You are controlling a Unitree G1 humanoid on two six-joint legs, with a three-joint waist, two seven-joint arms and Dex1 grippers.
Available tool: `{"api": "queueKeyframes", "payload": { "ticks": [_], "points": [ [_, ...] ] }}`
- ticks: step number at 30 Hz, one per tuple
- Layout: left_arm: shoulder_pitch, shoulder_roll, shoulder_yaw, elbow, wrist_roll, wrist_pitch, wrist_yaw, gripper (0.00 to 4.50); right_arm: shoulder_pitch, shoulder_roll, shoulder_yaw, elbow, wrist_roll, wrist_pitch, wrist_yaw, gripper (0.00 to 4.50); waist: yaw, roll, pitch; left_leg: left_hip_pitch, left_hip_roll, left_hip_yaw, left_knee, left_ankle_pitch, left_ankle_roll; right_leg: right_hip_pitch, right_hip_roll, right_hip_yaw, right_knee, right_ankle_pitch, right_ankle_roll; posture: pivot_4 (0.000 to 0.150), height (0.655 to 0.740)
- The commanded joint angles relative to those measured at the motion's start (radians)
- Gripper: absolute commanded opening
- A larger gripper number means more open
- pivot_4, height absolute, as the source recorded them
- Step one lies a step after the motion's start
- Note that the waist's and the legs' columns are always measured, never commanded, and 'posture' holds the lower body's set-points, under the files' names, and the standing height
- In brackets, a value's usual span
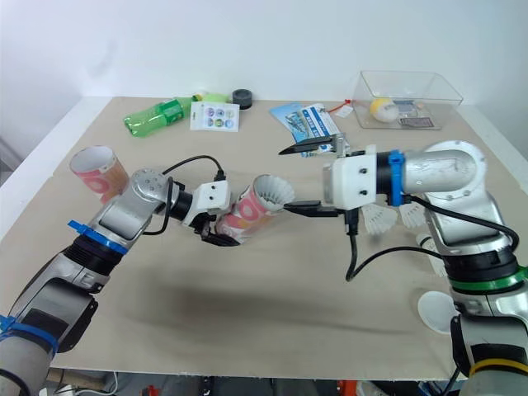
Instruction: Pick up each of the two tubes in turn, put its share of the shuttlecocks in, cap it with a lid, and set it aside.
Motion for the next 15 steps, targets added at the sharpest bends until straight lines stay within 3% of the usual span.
{"api": "queueKeyframes", "payload": {
  "ticks": [1, 4, 9, 15],
  "points": [
    [0.003, 0.001, 0.023, -0.009, -0.003, -0.013, 0.012, 3.65, 0.042, -0.033, -0.152, -0.052, 0.104, 0.137, -0.074, 4.48, 0.0, 0.0, 0.0, 0.0, 0.0, 0.0, 0.0, 0.0, 0.0, 0.0, 0.0, 0.0, 0.0, 0.0, 0.0, 0.15, 0.74],
    [0.006, -0.005, 0.021, -0.006, -0.006, -0.015, 0.015, 3.65, 0.112, -0.052, -0.216, -0.061, 0.106, 0.186, -0.105, 4.48, 0.0, 0.0, 0.0, 0.001, 0.0, 0.0, 0.001, 0.0, 0.0, 0.001, 0.0, -0.001, 0.0, 0.0, 0.001, 0.15, 0.74],
    [0.019, -0.032, 0.027, 0.023, -0.015, -0.039, 0.032, 3.65, 0.361, -0.054, -0.321, -0.067, 0.08, 0.339, -0.216, 4.48, 0.005, 0.0, 0.0, 0.001, 0.0, -0.001, 0.002, 0.0, 0.0, 0.003, 0.0, -0.001, 0.0, -0.002, 0.004, 0.15, 0.74],
    [0.039, -0.056, 0.044, 0.07, -0.013, -0.075, 0.046, 3.65, 0.569, 0.046, -0.42, -0.256, 0.252, 0.698, -0.406, 4.48, 0.002, 0.002, -0.001, 0.002, -0.001, -0.001, 0.004, 0.0, 0.0, 0.003, 0.0, 0.0, 0.001, -0.001, 0.005, 0.15, 0.74]
  ]
}}
